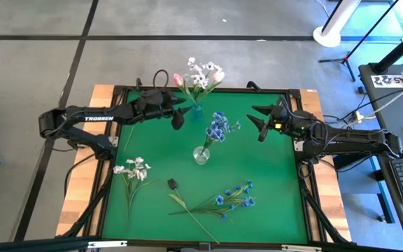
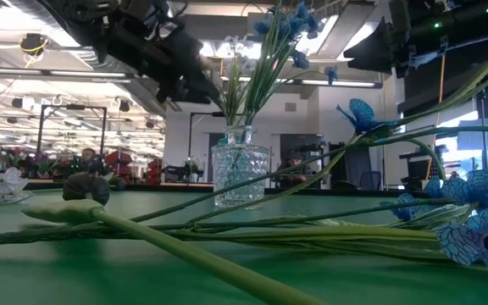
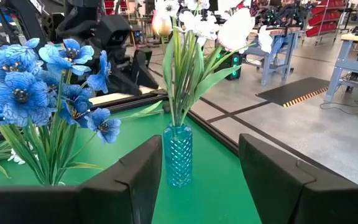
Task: Sort flowers into vase by color
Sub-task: Put the pink tulip into the blue vase, then put the bottom black tulip into the transparent vase
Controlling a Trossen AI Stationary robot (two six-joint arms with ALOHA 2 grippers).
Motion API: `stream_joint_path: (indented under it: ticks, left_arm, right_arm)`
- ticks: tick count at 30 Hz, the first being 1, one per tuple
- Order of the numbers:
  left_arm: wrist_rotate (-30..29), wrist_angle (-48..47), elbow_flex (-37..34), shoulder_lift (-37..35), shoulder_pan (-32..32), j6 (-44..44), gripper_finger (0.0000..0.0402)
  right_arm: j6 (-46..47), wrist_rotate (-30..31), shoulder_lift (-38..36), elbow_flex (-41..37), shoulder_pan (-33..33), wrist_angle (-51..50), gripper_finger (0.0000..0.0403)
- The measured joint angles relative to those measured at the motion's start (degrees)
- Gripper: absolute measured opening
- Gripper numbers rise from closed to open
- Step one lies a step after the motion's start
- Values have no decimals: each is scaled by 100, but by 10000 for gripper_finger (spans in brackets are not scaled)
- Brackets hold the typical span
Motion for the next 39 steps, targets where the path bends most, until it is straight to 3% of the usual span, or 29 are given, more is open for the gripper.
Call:
stream_joint_path:
  ticks: [6,10,13,16,19,27,31,34,39]
  left_arm:
    - [-245,-1878,2,-313,-83,-68,210]
    - [-556,-3293,0,-542,-394,-360,210]
    - [-466,-3866,0,-679,-774,-678,210]
    - [152,-3874,0,-774,-1423,-1102,210]
    - [332,-3741,0,-793,-2372,-1405,210]
    - [-737,-2913,2,-146,-4913,-2431,210]
    - [-1614,-2862,2,18,-5434,-3143,210]
    - [-2019,-2861,2,20,-5612,-3536,210]
    - [-2304,-3071,2,20,-5481,-4423,210]
  right_arm:
    - [2,0,-1,0,-1,-119,209]
    - [0,0,-2,0,-1,-138,209]
    - [1,0,0,0,0,-115,209]
    - [0,0,-2,0,0,-82,209]
    - [33,-2,0,0,1,-75,209]
    - [219,-130,0,0,-1,-38,209]
    - [844,-1201,-23,91,48,361,209]
    - [1104,-1802,125,474,575,734,209]
    - [661,-671,928,1350,2194,188,209]
